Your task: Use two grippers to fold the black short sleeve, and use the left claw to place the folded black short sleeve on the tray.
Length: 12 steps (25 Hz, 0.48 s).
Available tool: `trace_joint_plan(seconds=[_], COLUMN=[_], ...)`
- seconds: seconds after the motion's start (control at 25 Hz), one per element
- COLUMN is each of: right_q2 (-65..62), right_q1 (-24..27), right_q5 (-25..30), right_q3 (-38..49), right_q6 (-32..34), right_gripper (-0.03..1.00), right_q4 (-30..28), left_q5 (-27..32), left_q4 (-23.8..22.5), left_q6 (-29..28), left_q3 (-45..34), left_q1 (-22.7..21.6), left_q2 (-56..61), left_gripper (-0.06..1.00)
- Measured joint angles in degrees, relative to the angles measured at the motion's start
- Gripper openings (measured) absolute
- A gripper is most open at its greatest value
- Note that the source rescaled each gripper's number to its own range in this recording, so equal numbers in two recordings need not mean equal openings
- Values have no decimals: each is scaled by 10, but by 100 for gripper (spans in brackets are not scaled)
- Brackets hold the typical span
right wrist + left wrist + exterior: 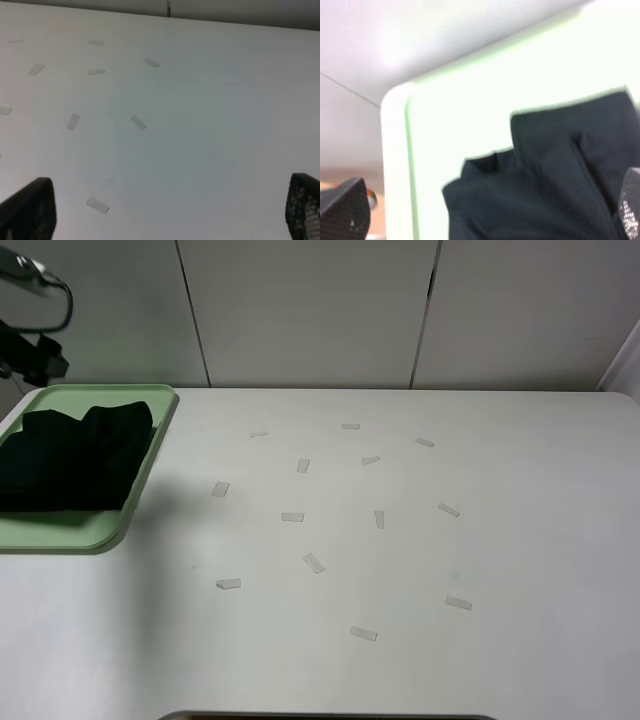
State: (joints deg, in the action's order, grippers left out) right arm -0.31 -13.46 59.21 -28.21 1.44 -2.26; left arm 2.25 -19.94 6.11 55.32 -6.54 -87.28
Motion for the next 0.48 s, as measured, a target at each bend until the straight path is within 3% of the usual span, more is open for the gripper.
trace_joint_plan(seconds=[0.2,0.48], right_q2=[0,0], right_q1=[0,0], right_q5=[0,0], right_q3=[0,0], right_q6=[0,0], right_gripper=[100,100], right_q4=[0,0], left_q5=[35,126], left_q4=[52,61], left_q6=[-1,-1], left_q3=[0,-29], left_q1=[0,0], left_q2=[138,333], left_gripper=[100,100])
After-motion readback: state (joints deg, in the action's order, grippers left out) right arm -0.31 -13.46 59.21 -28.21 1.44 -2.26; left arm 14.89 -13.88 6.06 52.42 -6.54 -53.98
